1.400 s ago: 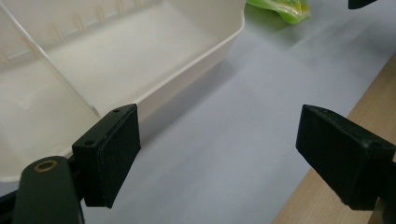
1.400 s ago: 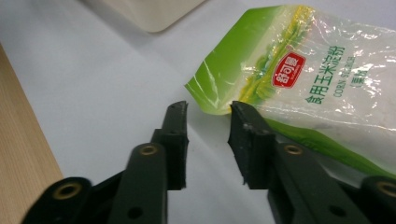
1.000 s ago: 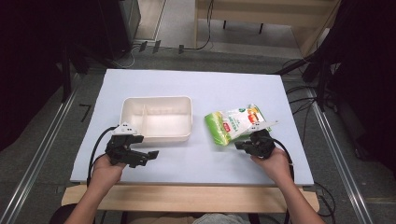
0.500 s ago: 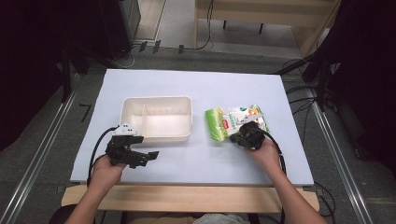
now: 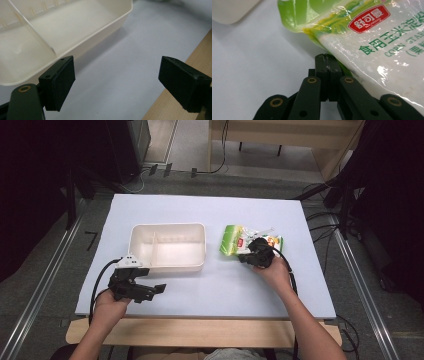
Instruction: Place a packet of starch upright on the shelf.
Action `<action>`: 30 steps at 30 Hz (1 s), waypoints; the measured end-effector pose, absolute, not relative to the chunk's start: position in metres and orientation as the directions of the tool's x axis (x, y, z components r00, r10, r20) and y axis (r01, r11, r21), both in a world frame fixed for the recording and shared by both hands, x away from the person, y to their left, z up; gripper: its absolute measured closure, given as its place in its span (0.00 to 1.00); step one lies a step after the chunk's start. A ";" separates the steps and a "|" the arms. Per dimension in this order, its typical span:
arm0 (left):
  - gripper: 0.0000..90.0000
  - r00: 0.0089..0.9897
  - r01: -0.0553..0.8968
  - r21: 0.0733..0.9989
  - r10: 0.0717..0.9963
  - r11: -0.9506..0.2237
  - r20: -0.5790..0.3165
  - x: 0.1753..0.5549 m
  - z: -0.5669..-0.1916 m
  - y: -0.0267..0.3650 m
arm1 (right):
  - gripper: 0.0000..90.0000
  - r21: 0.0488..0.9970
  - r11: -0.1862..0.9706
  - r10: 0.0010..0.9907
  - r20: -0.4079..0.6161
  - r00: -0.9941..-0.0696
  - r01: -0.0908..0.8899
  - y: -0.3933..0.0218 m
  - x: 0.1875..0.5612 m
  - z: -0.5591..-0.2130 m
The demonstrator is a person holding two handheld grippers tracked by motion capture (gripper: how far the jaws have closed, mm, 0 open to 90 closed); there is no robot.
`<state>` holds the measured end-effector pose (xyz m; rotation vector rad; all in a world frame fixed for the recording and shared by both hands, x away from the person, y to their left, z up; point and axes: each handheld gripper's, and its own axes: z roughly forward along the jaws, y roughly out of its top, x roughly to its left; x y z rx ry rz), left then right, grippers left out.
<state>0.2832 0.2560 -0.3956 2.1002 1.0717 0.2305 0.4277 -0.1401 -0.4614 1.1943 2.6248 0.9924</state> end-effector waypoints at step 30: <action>0.16 0.597 0.630 0.694 0.789 -0.350 -0.145 0.270 -0.398 0.266 | 1.00 0.582 0.292 0.887 0.131 -0.442 0.759 -0.236 0.514 -0.460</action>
